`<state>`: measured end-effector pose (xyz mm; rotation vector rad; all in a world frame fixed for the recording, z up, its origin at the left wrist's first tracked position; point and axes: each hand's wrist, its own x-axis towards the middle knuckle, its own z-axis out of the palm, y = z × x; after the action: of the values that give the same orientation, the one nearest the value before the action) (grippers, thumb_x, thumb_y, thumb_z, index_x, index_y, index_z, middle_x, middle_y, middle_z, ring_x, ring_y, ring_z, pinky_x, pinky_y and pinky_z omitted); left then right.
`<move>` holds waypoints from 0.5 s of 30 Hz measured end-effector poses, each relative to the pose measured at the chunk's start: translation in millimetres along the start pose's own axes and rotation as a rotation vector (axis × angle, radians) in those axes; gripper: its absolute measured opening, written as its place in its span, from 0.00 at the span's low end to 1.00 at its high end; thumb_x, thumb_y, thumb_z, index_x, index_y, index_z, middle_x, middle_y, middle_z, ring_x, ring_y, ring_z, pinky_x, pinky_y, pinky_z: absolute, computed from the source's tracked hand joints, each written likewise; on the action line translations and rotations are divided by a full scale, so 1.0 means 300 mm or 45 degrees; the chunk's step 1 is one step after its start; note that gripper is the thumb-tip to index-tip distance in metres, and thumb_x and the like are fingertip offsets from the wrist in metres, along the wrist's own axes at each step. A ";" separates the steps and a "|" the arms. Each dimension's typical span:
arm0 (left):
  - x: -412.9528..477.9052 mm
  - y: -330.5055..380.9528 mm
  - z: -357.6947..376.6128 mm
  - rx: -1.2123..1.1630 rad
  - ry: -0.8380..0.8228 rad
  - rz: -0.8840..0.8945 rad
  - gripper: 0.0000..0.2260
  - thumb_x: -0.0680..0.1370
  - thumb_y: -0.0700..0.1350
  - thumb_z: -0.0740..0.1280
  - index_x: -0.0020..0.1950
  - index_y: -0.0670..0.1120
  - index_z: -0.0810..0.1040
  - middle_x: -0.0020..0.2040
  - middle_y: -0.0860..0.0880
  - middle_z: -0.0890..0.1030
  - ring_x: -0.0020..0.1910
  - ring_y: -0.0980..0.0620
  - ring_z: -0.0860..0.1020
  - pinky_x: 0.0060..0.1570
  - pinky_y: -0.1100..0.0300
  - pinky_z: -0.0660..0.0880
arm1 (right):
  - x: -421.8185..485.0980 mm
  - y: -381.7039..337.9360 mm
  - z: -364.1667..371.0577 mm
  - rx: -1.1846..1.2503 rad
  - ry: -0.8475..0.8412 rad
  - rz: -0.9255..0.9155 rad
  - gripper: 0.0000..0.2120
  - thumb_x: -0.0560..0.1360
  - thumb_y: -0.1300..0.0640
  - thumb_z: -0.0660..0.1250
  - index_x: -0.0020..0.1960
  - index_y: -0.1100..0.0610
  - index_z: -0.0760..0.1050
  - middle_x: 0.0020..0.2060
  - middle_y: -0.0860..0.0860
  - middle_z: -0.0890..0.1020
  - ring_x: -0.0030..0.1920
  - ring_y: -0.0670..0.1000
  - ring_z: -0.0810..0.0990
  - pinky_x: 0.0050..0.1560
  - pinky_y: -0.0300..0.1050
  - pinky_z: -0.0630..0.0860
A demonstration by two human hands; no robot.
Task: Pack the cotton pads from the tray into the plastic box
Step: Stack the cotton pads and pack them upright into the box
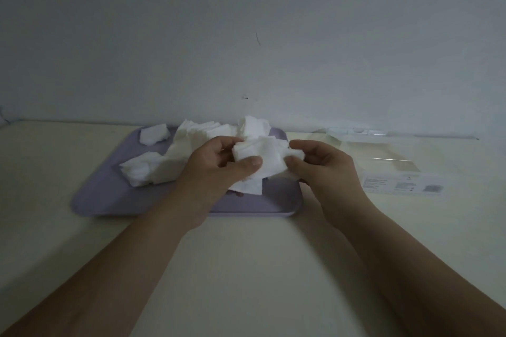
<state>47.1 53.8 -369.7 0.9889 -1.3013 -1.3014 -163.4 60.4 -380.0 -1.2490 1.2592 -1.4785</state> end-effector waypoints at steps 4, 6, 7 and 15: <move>0.005 -0.001 -0.027 -0.192 -0.217 0.019 0.18 0.73 0.42 0.74 0.63 0.44 0.81 0.49 0.45 0.83 0.42 0.49 0.81 0.33 0.57 0.77 | 0.000 -0.004 -0.007 0.002 0.035 -0.022 0.11 0.73 0.65 0.76 0.54 0.57 0.85 0.45 0.53 0.89 0.48 0.55 0.88 0.58 0.61 0.82; 0.004 -0.010 -0.024 -0.102 -0.237 0.024 0.20 0.72 0.44 0.77 0.63 0.46 0.82 0.48 0.45 0.84 0.42 0.49 0.81 0.36 0.55 0.76 | -0.002 -0.008 -0.005 0.049 -0.005 -0.008 0.11 0.73 0.65 0.76 0.54 0.58 0.85 0.45 0.56 0.89 0.48 0.59 0.88 0.57 0.62 0.82; 0.002 -0.014 -0.019 -0.025 -0.234 0.028 0.21 0.70 0.47 0.79 0.62 0.48 0.83 0.48 0.45 0.84 0.43 0.47 0.81 0.38 0.52 0.76 | -0.002 -0.012 -0.001 0.082 -0.042 0.005 0.11 0.73 0.66 0.76 0.55 0.59 0.85 0.46 0.57 0.88 0.49 0.62 0.87 0.56 0.62 0.83; -0.002 -0.025 0.002 0.008 -0.054 0.027 0.20 0.71 0.45 0.80 0.61 0.47 0.83 0.55 0.43 0.87 0.59 0.32 0.82 0.60 0.26 0.73 | -0.023 -0.031 0.020 0.321 -0.267 0.041 0.08 0.77 0.68 0.69 0.52 0.59 0.85 0.46 0.59 0.88 0.46 0.56 0.86 0.46 0.45 0.84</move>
<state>45.9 54.0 -377.1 0.9542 -1.3455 -1.3092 -156.0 67.6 -372.0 -1.1747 0.9202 -1.3943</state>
